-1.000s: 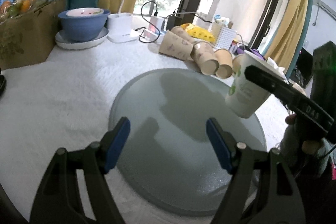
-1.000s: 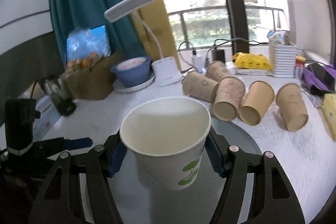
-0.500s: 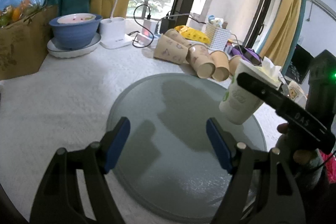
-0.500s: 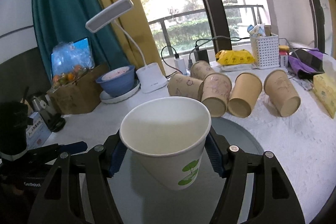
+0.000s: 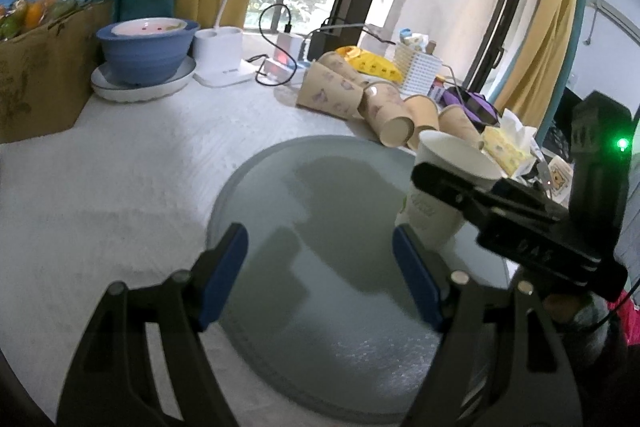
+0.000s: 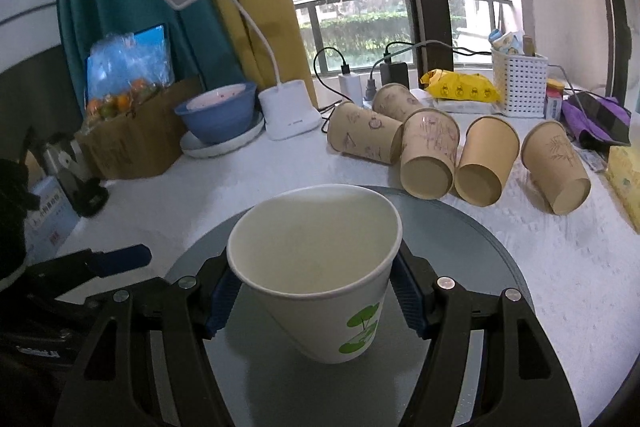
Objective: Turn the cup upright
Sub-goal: 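Lower the upright white cup onto the grey tray with the right gripper, then open the right gripper and withdraw it from the cup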
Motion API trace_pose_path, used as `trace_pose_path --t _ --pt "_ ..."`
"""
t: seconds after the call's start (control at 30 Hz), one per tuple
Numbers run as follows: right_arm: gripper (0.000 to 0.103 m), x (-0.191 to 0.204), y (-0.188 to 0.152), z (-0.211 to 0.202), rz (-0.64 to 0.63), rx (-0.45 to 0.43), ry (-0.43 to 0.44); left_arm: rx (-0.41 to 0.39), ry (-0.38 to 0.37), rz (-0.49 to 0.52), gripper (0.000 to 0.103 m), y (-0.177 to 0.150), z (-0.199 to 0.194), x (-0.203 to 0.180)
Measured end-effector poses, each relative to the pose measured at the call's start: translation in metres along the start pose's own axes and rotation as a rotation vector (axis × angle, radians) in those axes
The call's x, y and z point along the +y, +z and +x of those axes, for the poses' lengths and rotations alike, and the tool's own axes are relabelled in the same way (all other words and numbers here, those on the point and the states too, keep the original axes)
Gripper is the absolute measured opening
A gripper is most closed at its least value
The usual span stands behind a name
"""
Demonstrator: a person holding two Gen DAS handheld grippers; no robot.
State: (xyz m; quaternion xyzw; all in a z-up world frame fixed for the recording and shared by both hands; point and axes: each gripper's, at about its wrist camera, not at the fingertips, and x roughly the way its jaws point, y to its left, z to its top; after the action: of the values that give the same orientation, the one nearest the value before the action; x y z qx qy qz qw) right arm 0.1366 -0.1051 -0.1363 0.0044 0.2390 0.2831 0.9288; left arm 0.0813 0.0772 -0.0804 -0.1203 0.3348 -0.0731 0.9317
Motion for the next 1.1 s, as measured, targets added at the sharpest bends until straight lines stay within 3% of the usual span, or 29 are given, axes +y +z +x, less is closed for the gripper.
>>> trace_pose_path --t 0.2,0.27,0.57,1.1 --pt "0.073 -0.004 -0.002 0.002 0.002 0.021 -0.024 0.002 0.004 0.006 0.076 0.001 0.000 -0.003" --pt "0.080 -0.006 -0.003 0.000 0.004 0.020 -0.029 0.003 0.005 0.007 0.076 0.001 0.000 -0.003" --pt "0.083 -0.005 -0.003 -0.010 -0.003 0.006 -0.044 -0.010 0.025 0.017 0.076 0.005 -0.006 -0.009" --pt "0.086 0.002 0.004 -0.072 -0.014 -0.080 -0.024 -0.104 0.071 0.068 0.076 0.010 -0.046 -0.037"
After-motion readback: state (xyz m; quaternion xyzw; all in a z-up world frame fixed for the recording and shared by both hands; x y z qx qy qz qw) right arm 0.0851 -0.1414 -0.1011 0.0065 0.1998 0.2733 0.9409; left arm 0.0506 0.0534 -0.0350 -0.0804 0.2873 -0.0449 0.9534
